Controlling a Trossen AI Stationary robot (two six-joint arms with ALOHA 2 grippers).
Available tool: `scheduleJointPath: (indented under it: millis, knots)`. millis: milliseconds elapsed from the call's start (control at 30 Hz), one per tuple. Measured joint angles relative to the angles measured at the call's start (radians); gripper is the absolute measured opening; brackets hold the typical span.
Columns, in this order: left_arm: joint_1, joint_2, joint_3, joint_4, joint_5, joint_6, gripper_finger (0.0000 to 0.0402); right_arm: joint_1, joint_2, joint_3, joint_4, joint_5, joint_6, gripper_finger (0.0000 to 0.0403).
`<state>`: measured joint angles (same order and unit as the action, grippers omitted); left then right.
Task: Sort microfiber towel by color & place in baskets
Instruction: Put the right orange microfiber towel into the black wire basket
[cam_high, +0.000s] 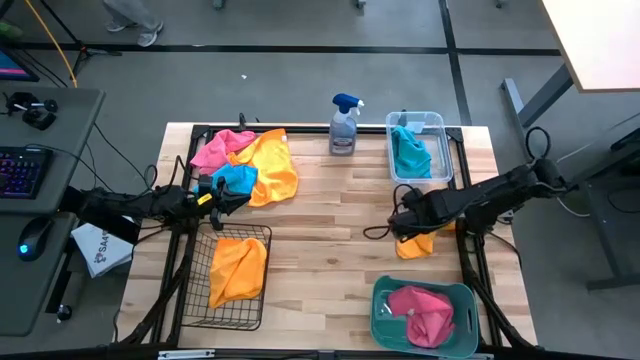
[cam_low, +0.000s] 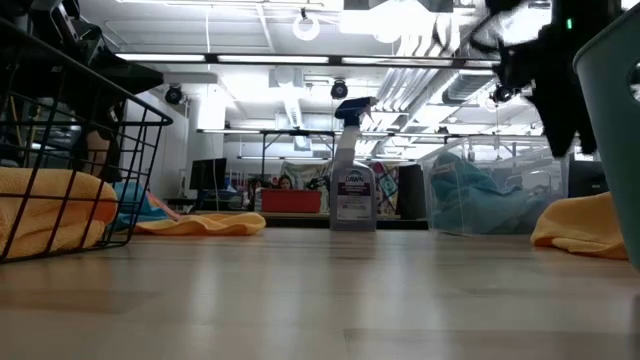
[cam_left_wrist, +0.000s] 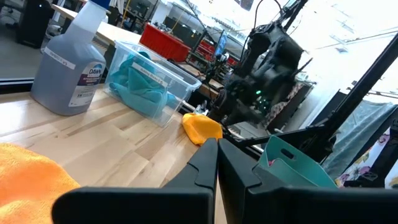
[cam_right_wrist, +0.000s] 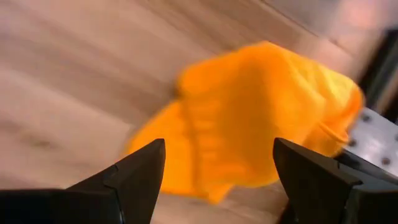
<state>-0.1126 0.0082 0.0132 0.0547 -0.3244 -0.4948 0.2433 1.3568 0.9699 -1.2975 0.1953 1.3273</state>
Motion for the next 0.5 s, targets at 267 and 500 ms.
scheduleJointPath:
  millis: [267,500]
  knots:
    - [0.000,0.000,0.000,0.000,0.000,0.000,0.0000,-0.067,0.002,-0.237,0.087,-0.059,0.070,0.0293]
    - [0.000,0.000,0.000,0.000,0.000,0.000,0.0000,-0.076,0.013,-0.267,0.178,0.011,0.106,0.0288]
